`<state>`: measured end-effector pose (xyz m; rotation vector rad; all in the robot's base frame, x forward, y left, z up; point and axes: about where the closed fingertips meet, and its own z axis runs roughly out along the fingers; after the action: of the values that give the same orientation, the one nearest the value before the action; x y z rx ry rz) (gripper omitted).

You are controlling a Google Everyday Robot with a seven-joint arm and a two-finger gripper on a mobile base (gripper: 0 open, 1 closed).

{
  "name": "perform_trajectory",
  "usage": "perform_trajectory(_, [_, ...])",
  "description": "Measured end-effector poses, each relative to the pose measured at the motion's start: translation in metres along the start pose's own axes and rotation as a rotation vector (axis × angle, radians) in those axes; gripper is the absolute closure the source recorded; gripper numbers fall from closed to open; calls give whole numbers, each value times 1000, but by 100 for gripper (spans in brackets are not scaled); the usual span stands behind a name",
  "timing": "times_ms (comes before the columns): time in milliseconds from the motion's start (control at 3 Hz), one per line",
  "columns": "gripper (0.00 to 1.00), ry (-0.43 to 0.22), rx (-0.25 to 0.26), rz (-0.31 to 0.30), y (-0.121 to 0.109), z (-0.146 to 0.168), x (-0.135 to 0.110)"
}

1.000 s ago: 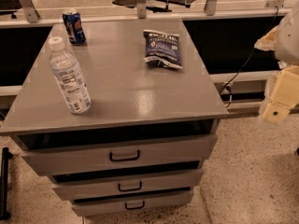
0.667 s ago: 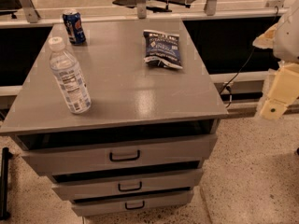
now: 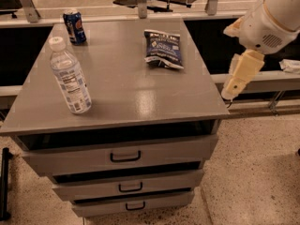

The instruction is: Move blue chip bag near pepsi can

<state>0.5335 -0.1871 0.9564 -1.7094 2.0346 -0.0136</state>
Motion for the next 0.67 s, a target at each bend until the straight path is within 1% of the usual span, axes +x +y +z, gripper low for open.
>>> perform_trajectory(333, [0, -98, 25, 17, -38, 40, -18])
perform_trajectory(667, [0, -170, 49, 42, -76, 80, -37])
